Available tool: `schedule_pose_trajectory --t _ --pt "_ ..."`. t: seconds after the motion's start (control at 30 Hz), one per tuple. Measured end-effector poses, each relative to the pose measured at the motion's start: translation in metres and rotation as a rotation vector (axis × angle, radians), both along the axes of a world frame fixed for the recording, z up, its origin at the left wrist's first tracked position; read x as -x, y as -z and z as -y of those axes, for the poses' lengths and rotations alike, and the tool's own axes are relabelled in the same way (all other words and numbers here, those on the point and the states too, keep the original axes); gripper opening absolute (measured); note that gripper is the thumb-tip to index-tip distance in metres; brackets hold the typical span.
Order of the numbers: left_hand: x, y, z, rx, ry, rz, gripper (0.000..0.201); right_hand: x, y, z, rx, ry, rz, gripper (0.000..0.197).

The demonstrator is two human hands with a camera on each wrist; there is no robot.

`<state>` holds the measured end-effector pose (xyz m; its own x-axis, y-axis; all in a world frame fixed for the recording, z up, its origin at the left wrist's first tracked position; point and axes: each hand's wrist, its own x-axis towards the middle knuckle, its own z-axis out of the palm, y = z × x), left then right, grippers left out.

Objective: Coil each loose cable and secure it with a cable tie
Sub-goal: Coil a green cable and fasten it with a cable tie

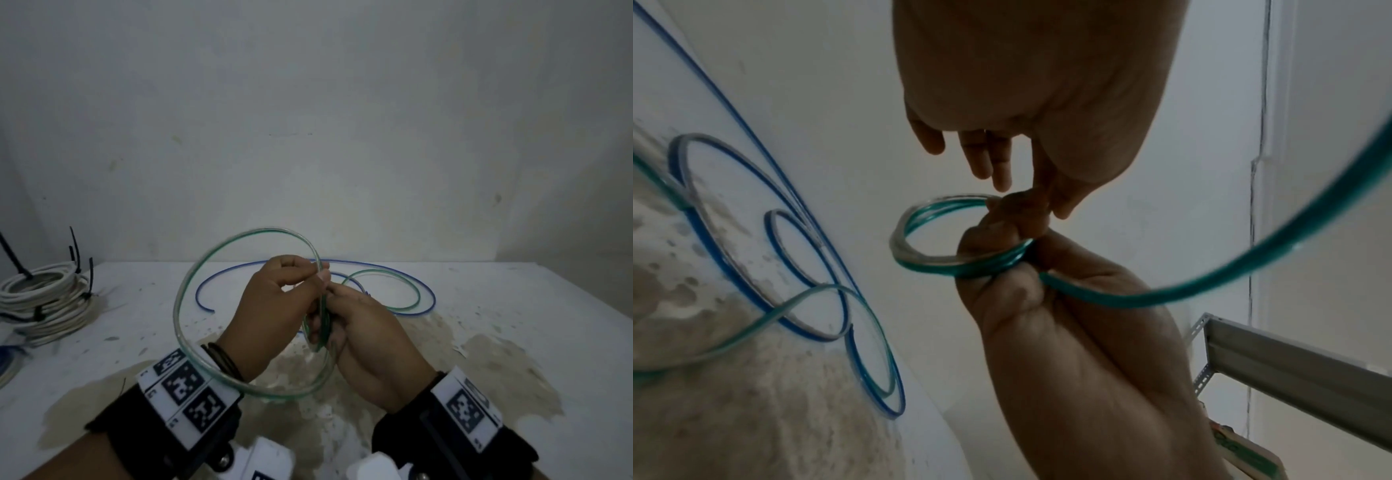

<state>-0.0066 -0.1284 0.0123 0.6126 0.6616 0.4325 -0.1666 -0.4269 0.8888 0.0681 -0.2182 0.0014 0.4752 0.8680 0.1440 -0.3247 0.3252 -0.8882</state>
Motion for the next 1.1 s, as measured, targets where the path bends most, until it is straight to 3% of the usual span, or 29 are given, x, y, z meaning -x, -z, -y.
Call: schedule_pose_trajectory --t 0.13,0.37,0.47,0.6,0.73,0.9,0.93,1.03,1.1 --pt "-0.003 0.001 0.0 0.048 0.032 0.004 0.018 0.0 0.002 0.002 -0.037 -0.029 -0.118 0.029" --pt "0.003 -0.003 0.004 0.062 0.244 -0.004 0.035 -0.002 0.005 0.001 0.013 0.046 0.121 0.024" --pt "0.001 -0.004 0.007 0.098 0.229 -0.016 0.03 0.0 0.008 0.002 0.066 0.069 0.314 0.014" --pt "0.001 -0.003 0.005 0.091 0.188 -0.028 0.029 0.003 0.008 0.004 0.12 0.112 0.378 0.027" --pt "0.002 -0.002 0.005 0.133 0.171 -0.012 0.021 0.005 0.006 0.005 0.119 0.178 0.485 0.025" --pt "0.01 -0.001 -0.02 0.366 0.061 -0.018 0.021 -0.015 -0.008 0.016 0.168 0.136 0.362 0.025" --pt "0.016 0.0 -0.032 0.331 0.033 -0.054 0.018 -0.025 -0.013 0.021 0.17 0.135 0.317 0.026" --pt "0.035 0.009 -0.076 -0.041 -0.202 -0.353 0.013 -0.057 -0.031 0.039 0.158 0.197 0.266 0.027" --pt "0.046 0.012 -0.103 -0.108 -0.362 -0.426 0.015 -0.074 -0.043 0.05 0.177 0.246 0.329 0.025"
